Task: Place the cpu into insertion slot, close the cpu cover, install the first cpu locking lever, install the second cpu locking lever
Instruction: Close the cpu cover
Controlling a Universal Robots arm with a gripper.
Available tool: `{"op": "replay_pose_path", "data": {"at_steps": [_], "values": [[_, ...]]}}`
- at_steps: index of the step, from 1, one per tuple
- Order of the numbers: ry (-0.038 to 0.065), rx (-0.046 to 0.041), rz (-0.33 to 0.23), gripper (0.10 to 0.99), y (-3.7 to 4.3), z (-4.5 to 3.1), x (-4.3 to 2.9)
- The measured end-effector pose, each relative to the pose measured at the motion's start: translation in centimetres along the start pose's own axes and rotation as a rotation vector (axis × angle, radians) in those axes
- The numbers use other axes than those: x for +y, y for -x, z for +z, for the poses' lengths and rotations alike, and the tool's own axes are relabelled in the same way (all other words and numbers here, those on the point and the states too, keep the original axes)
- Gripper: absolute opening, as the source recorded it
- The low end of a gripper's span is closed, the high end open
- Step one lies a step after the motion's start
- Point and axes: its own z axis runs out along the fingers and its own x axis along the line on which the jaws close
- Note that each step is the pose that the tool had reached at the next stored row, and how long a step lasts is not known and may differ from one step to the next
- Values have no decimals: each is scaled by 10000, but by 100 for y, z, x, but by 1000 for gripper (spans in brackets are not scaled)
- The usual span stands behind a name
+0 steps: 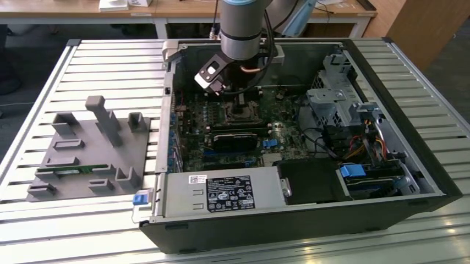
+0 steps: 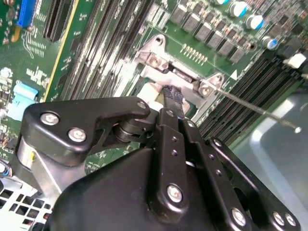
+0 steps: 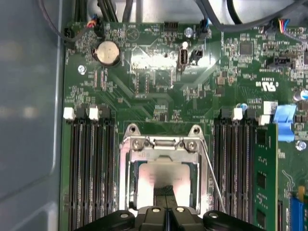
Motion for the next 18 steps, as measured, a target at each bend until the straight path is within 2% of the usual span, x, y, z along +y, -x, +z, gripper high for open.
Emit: {"op": "replay_pose_path", "data": {"at_steps": [3, 7, 18], "values": [[0, 0, 2, 106, 0, -10, 7], [0, -1, 1, 106, -1, -84, 10], [-2, 1, 0, 106, -2, -86, 67]]}}
